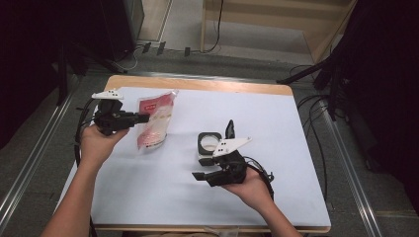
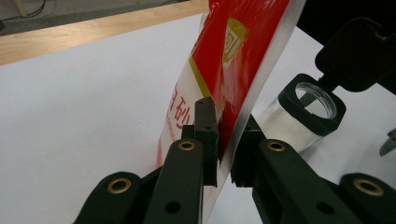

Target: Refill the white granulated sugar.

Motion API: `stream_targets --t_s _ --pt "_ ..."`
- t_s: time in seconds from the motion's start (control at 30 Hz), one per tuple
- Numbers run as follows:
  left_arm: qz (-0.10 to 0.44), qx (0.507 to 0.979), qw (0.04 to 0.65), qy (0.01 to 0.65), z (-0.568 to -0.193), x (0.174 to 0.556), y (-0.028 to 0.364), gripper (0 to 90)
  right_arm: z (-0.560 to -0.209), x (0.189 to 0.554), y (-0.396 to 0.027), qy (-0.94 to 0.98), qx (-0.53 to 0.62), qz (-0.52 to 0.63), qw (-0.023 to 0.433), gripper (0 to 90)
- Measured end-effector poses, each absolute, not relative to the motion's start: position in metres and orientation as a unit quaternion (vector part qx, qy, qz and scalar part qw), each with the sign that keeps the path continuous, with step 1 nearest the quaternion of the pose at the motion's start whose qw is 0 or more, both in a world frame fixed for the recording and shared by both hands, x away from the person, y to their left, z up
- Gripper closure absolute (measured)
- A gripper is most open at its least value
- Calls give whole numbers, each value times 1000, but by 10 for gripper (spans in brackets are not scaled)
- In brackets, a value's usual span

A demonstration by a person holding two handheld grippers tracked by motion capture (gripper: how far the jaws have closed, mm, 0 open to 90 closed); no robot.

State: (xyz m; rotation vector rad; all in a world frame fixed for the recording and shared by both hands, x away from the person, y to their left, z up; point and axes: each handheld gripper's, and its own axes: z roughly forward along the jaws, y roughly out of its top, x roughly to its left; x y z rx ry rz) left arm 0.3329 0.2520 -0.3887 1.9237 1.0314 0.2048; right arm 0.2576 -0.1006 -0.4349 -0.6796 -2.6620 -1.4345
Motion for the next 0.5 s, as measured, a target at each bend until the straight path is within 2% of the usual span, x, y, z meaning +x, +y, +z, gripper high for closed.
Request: stream_targets --t_s 0.27,0.5 --pt "82 776 462 421 -395 325 264 806 -438 264 -103 -859 -224 -460 18 493" --pt "82 774 465 421 -398 322 272 713 -439 266 -105 -860 -228 -457 12 493"
